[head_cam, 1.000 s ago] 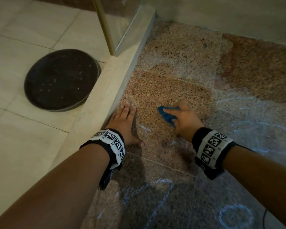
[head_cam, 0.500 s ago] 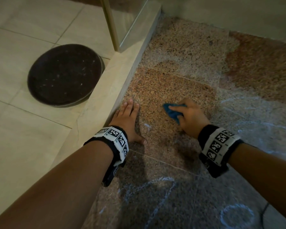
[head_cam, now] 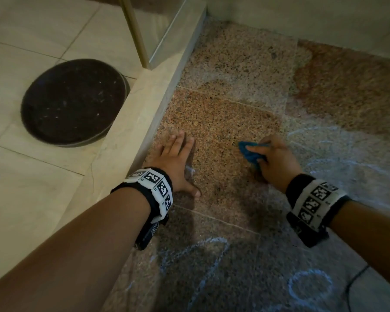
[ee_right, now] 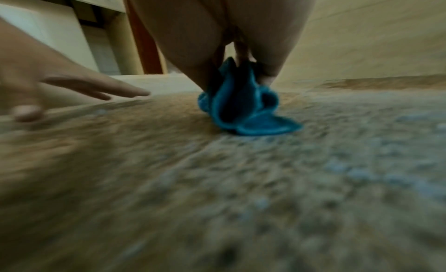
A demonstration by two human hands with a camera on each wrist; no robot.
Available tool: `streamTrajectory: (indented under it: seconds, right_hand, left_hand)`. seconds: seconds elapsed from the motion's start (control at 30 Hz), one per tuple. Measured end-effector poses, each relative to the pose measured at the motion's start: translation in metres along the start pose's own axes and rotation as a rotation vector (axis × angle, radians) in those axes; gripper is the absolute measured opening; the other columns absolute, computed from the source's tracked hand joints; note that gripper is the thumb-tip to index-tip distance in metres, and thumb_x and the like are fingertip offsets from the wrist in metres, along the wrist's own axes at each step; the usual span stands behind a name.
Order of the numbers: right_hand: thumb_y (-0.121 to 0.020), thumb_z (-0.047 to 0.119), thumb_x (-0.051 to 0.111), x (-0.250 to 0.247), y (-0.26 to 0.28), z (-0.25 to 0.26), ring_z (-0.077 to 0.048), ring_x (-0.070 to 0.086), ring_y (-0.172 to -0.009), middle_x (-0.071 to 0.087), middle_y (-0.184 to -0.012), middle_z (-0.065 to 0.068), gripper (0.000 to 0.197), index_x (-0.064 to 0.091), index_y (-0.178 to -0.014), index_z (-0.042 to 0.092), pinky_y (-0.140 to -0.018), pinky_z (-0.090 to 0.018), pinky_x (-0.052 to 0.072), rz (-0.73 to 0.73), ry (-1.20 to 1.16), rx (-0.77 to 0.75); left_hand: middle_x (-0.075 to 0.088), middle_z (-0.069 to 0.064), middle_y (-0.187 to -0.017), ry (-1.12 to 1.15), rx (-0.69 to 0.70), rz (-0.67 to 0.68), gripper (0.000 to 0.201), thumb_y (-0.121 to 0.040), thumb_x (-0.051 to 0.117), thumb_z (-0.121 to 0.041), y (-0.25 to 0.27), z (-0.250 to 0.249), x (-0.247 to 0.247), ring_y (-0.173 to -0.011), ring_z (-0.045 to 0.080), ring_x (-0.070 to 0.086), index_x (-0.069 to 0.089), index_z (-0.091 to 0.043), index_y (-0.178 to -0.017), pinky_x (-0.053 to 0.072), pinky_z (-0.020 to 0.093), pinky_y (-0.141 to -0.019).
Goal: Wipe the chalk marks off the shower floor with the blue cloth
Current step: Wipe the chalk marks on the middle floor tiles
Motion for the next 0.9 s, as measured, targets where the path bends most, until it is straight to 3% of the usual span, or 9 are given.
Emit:
streamTrajectory:
  seconds: [0.13, 0.27, 0.33, 0.4, 0.53, 0.63, 0.73, 0.8, 0.9]
  right_hand:
    - [-0.088, 0.024, 0.059, 0.019, 0.037, 0.028, -0.036, 0.045, -0.114, 0.049, -0.126, -0.013, 0.032, 0.064, -0.120, 0.020, -0.098, -0.044, 0.041, 0.106, -0.180, -0.195]
    - [-0.088, 0.029, 0.053, 0.026, 0.060, 0.040, -0.035, 0.055, -0.104, 0.054, -0.125, -0.009, 0.031, 0.067, -0.115, 0.025, -0.089, -0.046, 0.049, 0.307, -0.096, -0.487]
    - [-0.082, 0.017, 0.060, 0.024, 0.043, 0.024, -0.038, 0.061, -0.095, 0.061, -0.114, -0.013, 0.026, 0.072, -0.105, 0.019, -0.080, -0.046, 0.054, 0.222, -0.145, -0.444]
    - [-0.084, 0.007, 0.064, 0.015, 0.021, -0.003, -0.038, 0.058, -0.099, 0.059, -0.115, -0.014, 0.026, 0.071, -0.108, 0.016, -0.086, -0.038, 0.048, 0.034, -0.167, -0.295]
    - [-0.092, 0.008, 0.056, 0.006, 0.009, -0.025, -0.036, 0.047, -0.110, 0.050, -0.127, -0.011, 0.031, 0.063, -0.121, 0.017, -0.095, -0.038, 0.038, -0.061, -0.127, 0.010]
    - [-0.085, 0.005, 0.060, 0.017, 0.031, 0.002, -0.043, 0.052, -0.095, 0.057, -0.115, -0.016, 0.031, 0.068, -0.113, 0.016, -0.084, -0.049, 0.048, -0.037, -0.107, -0.163]
    - [-0.073, 0.002, 0.069, 0.025, 0.047, 0.017, -0.039, 0.059, -0.082, 0.062, -0.108, -0.014, 0.039, 0.070, -0.109, 0.018, -0.068, -0.046, 0.053, 0.073, -0.031, -0.433]
    - [-0.081, 0.001, 0.063, 0.019, 0.036, 0.010, -0.034, 0.054, -0.100, 0.057, -0.119, -0.009, 0.049, 0.058, -0.125, 0.022, -0.086, -0.046, 0.049, 0.158, -0.092, -0.369]
    - [-0.089, 0.001, 0.050, 0.008, 0.008, -0.018, -0.031, 0.049, -0.111, 0.054, -0.122, -0.008, 0.045, 0.053, -0.130, 0.020, -0.098, -0.044, 0.041, 0.052, -0.177, -0.131]
  left_hand:
    - [-0.040, 0.000, -0.152, -0.037, 0.009, 0.039, 0.141, -0.061, 0.074, -0.071, -0.005, -0.013, 0.006, -0.143, 0.022, -0.030, -0.027, -0.026, -0.147, -0.008, 0.049, -0.117]
    - [-0.043, -0.002, -0.150, -0.041, -0.011, 0.068, 0.141, -0.061, 0.073, -0.072, -0.006, -0.012, 0.008, -0.141, 0.022, -0.033, -0.030, -0.028, -0.146, -0.011, 0.048, -0.116]
    - [-0.043, -0.002, -0.150, -0.038, -0.016, 0.067, 0.141, -0.060, 0.073, -0.072, -0.005, -0.011, 0.007, -0.141, 0.021, -0.033, -0.029, -0.029, -0.146, -0.010, 0.049, -0.117]
    - [-0.042, -0.003, -0.150, -0.028, -0.015, 0.064, 0.141, -0.059, 0.073, -0.072, -0.006, -0.011, 0.008, -0.141, 0.021, -0.033, -0.029, -0.029, -0.146, -0.011, 0.048, -0.117]
    - [-0.043, -0.004, -0.149, -0.020, -0.013, 0.064, 0.141, -0.059, 0.073, -0.073, -0.006, -0.010, 0.008, -0.141, 0.020, -0.033, -0.029, -0.030, -0.146, -0.012, 0.048, -0.117]
    - [-0.043, -0.004, -0.149, -0.023, -0.009, 0.056, 0.141, -0.059, 0.073, -0.073, -0.006, -0.009, 0.009, -0.141, 0.021, -0.033, -0.029, -0.031, -0.146, -0.012, 0.048, -0.116]
    - [-0.043, -0.003, -0.149, -0.030, -0.010, 0.055, 0.141, -0.059, 0.073, -0.073, -0.006, -0.009, 0.010, -0.142, 0.021, -0.032, -0.029, -0.030, -0.146, -0.012, 0.048, -0.116]
    - [-0.043, -0.003, -0.150, -0.028, -0.009, 0.056, 0.141, -0.059, 0.073, -0.073, -0.006, -0.009, 0.010, -0.142, 0.021, -0.032, -0.029, -0.030, -0.146, -0.012, 0.048, -0.116]
    - [-0.043, -0.003, -0.150, -0.027, -0.009, 0.058, 0.140, -0.060, 0.073, -0.073, -0.006, -0.010, 0.009, -0.141, 0.021, -0.032, -0.029, -0.031, -0.146, -0.012, 0.047, -0.116]
Point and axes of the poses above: each hand's wrist, its own y-axis away from the middle knuckle, its own x-axis out of the palm, z = x × y, the point moved 2 cm from there along -y, towards the middle knuckle
